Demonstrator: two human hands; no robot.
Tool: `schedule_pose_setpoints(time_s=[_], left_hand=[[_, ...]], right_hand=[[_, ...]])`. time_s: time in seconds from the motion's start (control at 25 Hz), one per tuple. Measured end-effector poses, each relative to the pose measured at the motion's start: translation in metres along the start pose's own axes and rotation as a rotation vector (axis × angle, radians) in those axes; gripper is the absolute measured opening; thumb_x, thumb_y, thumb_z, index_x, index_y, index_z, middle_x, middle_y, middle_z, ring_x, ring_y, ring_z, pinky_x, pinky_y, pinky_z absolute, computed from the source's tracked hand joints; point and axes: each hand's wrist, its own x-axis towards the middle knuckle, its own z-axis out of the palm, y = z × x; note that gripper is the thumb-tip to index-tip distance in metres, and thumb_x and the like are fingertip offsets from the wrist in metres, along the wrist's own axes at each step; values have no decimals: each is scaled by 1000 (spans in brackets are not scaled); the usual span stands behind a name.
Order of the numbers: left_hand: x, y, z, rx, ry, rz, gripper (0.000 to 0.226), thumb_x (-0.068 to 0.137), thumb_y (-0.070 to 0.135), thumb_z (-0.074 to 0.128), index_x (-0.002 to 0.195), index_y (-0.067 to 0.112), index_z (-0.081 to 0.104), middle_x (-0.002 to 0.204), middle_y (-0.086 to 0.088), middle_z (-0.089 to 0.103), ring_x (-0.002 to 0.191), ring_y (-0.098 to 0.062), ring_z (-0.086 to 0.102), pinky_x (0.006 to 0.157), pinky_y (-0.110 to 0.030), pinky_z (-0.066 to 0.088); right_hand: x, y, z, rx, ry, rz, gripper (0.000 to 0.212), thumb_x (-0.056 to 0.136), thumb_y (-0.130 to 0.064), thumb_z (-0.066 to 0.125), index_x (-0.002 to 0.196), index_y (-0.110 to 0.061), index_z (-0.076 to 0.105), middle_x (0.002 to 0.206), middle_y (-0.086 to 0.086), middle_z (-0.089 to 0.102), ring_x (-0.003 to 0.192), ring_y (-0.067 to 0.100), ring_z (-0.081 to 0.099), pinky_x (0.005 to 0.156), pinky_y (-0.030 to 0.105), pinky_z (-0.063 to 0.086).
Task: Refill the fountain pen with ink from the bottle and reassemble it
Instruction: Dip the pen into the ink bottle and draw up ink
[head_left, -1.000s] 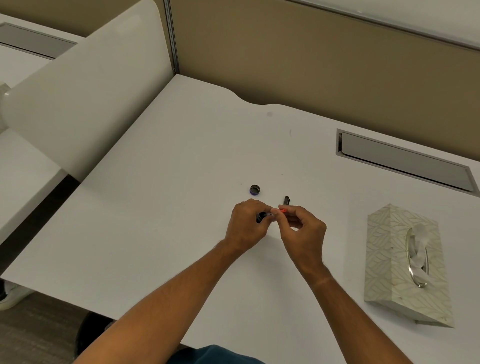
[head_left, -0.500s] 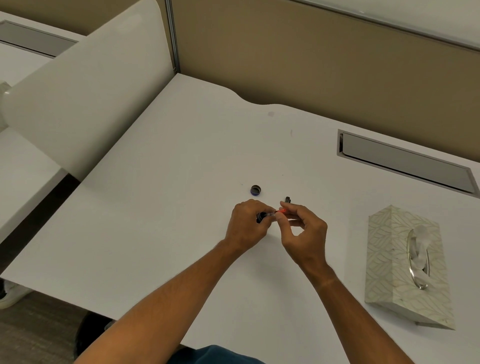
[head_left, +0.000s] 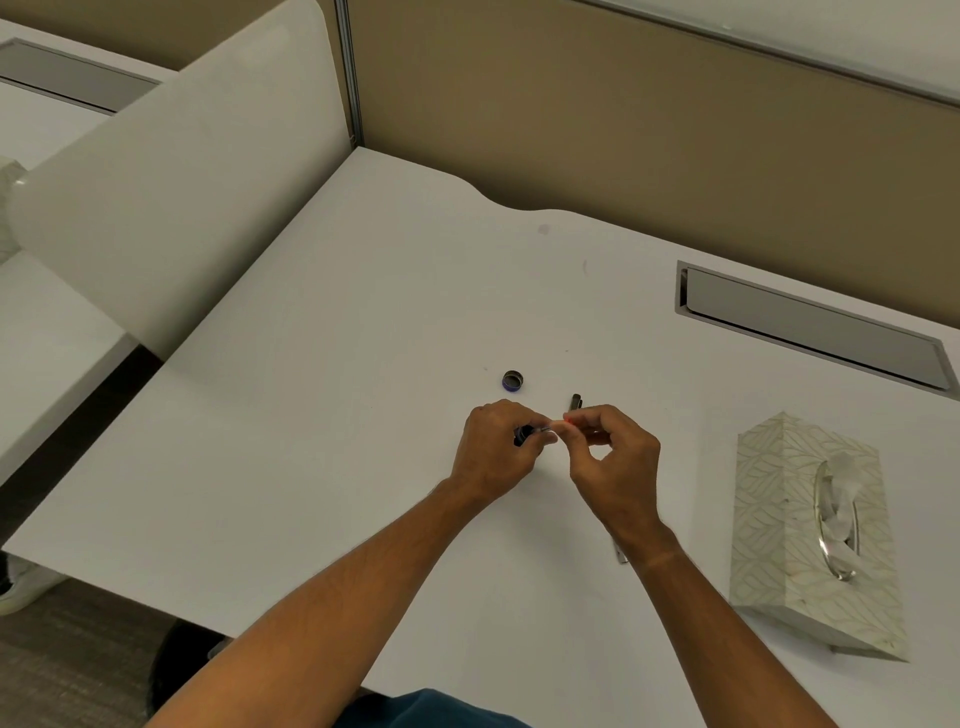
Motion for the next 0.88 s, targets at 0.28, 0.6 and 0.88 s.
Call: schedule_pose_setpoints(time_s=[0.28, 0.6, 0.88], left_hand=[[0, 2, -3, -7, 10, -8, 19, 77, 19, 77, 91, 6, 76, 85, -10, 76, 77, -22, 69, 74, -24, 48], [0, 1, -2, -10, 0, -28, 20, 79, 21, 76, 93, 8, 76, 87, -8, 76, 78, -20, 69, 76, -26, 52], [0, 2, -2, -5, 9, -6, 18, 78, 20, 76, 91, 8, 77, 85, -8, 76, 76, -20, 69, 73, -25, 50]], right_hand=[[0, 3, -3, -12, -25, -84, 18, 82, -1, 69, 98, -7, 74, 92, 5, 74, 82, 10, 67, 71, 11, 51], [1, 2, -3, 13, -57, -50, 26, 80, -10, 71, 106, -6, 71, 96, 2, 73, 85, 10, 67, 70, 14, 54], [4, 2, -3, -32, -24, -33, 12, 80, -6, 76, 91, -6, 72, 86, 7, 73, 76, 17, 67, 67, 9, 50]])
